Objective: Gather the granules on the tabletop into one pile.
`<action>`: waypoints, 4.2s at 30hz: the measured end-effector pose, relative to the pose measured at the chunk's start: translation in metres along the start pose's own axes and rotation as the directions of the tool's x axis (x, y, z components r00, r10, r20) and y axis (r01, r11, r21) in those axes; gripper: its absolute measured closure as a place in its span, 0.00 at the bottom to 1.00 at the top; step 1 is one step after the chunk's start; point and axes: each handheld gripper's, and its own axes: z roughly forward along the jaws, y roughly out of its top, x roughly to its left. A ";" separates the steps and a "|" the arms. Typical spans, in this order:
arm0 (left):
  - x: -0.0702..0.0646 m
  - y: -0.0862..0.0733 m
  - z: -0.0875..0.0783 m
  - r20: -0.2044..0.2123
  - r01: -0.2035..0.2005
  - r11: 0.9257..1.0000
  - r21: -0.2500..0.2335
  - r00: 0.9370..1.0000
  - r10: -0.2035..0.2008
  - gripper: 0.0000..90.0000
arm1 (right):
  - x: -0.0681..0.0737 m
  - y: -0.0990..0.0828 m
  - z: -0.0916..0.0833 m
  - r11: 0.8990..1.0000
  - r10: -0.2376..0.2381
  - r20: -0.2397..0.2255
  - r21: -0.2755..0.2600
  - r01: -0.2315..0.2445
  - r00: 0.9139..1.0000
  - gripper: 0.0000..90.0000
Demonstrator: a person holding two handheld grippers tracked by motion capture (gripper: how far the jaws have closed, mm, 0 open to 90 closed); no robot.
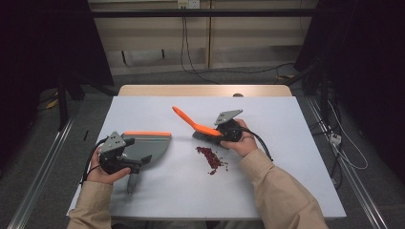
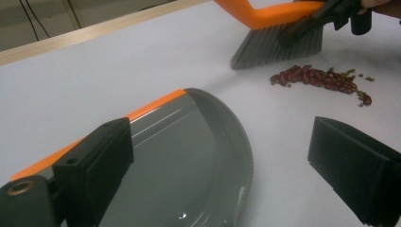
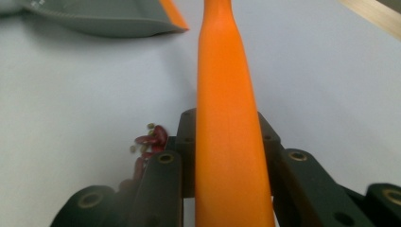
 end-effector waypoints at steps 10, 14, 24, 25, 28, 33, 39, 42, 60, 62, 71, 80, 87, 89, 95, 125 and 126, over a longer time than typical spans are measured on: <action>0.000 0.000 0.000 -0.002 0.000 1.000 -0.001 1.000 0.000 0.08 | 0.018 -0.007 -0.007 0.997 -0.072 -0.088 -0.020 0.071 0.993 0.80; -0.001 0.000 0.000 -0.001 -0.003 1.000 0.001 1.000 0.003 0.08 | 0.024 -0.010 -0.010 0.997 -0.081 -0.118 -0.025 0.079 0.990 0.80; -0.002 0.000 0.000 -0.001 -0.003 1.000 0.002 1.000 0.003 0.09 | 0.033 -0.013 -0.015 0.994 -0.106 -0.138 -0.032 0.103 0.985 0.80; -0.002 0.000 0.000 -0.001 -0.003 1.000 0.002 1.000 0.003 0.09 | 0.033 -0.013 -0.016 0.994 -0.108 -0.136 -0.031 0.105 0.985 0.80; -0.001 0.001 -0.001 -0.001 -0.005 1.000 0.004 1.000 0.005 0.09 | 0.036 -0.013 -0.017 0.993 -0.114 -0.136 -0.032 0.111 0.984 0.80; -0.002 0.000 0.000 -0.002 -0.001 1.000 0.002 1.000 0.001 0.09 | 0.037 -0.012 -0.018 0.994 -0.104 -0.124 -0.057 0.098 0.987 0.80; -0.002 0.000 0.001 0.006 -0.005 1.000 0.006 1.000 0.005 0.09 | 0.035 -0.009 -0.028 0.994 -0.039 -0.081 -0.109 0.030 0.996 0.80; -0.002 0.000 0.000 0.009 -0.002 1.000 0.000 1.000 0.002 0.08 | 0.037 -0.011 -0.038 0.992 0.009 -0.016 -0.127 -0.011 1.000 0.80; -0.006 0.003 0.000 0.031 -0.011 1.000 -0.017 0.999 0.012 0.08 | 0.041 -0.065 -0.092 0.978 0.202 0.194 -0.090 -0.188 0.960 0.77; -0.006 0.003 0.000 0.029 -0.012 1.000 -0.014 1.000 0.013 0.08 | 0.041 -0.063 -0.094 0.973 0.230 0.190 -0.075 -0.219 0.954 0.71; -0.005 0.003 -0.002 0.030 -0.009 1.000 -0.023 1.000 0.010 0.08 | 0.041 -0.040 -0.107 0.974 0.215 0.257 0.010 -0.225 0.942 0.76; -0.006 0.005 -0.003 0.026 -0.012 0.999 -0.031 1.000 0.013 0.08 | 0.052 -0.036 -0.109 0.953 0.268 0.299 0.058 -0.298 0.916 0.80; -0.007 0.007 -0.005 0.022 -0.015 0.999 -0.036 1.000 0.016 0.08 | 0.063 -0.030 -0.090 0.939 0.337 0.329 -0.046 -0.342 0.882 0.80; -0.007 0.007 -0.005 0.024 -0.018 0.999 -0.039 1.000 0.019 0.08 | 0.068 -0.026 -0.083 0.943 0.326 0.344 -0.059 -0.327 0.881 0.80; -0.007 0.007 -0.006 0.021 -0.014 0.999 -0.038 1.000 0.015 0.09 | 0.075 -0.017 -0.065 0.936 0.352 0.361 -0.110 -0.336 0.864 0.80; -0.006 0.006 -0.006 0.020 -0.020 0.999 -0.028 1.000 0.021 0.08 | 0.079 0.002 -0.049 0.932 0.347 0.324 -0.226 -0.284 0.880 0.80; -0.006 0.006 -0.006 0.021 -0.020 0.999 -0.026 1.000 0.021 0.08 | 0.078 0.004 -0.052 0.934 0.331 0.300 -0.236 -0.267 0.894 0.80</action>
